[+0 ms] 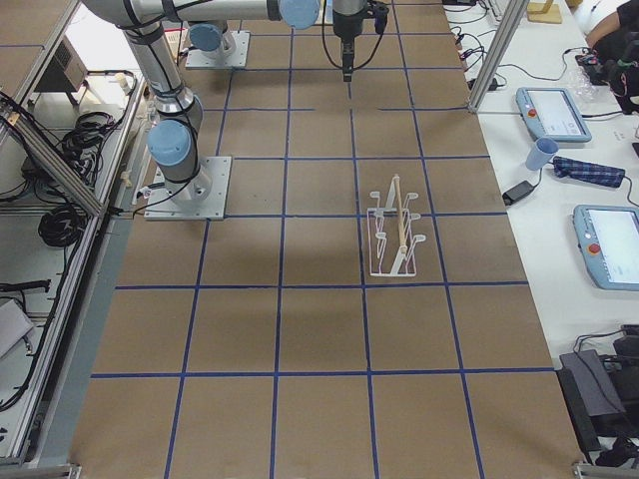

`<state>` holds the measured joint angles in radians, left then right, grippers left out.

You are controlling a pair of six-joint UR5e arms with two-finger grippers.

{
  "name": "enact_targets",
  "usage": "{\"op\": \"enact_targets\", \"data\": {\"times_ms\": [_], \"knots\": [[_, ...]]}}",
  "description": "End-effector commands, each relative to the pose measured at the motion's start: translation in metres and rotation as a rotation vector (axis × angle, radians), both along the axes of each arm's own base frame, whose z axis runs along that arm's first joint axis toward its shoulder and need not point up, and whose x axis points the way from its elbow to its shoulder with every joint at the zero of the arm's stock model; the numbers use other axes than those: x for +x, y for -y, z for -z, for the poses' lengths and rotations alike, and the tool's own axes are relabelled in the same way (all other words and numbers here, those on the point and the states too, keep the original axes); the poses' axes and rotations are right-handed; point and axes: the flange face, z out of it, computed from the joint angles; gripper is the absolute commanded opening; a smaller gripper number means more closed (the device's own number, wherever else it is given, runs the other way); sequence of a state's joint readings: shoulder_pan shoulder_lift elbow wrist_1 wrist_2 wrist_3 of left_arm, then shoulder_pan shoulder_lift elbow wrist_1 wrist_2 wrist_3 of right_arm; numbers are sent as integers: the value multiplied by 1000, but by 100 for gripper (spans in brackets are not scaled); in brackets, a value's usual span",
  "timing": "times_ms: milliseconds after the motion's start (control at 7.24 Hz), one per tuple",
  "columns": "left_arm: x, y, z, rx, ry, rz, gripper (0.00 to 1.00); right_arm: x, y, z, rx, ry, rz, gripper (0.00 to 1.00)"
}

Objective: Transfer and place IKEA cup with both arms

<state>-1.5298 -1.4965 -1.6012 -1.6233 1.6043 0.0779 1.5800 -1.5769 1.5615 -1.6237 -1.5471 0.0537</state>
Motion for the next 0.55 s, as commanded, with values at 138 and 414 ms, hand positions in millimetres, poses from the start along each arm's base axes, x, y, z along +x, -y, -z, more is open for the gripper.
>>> {"op": "enact_targets", "data": {"times_ms": [138, 414], "knots": [[-4, 21, -9, -16, -10, -31, 100, 0, 0, 0, 1, -2, 0, 100], [-3, 37, -10, 31, -3, -74, 100, 0, 0, 0, 1, -1, 0, 100]]}}
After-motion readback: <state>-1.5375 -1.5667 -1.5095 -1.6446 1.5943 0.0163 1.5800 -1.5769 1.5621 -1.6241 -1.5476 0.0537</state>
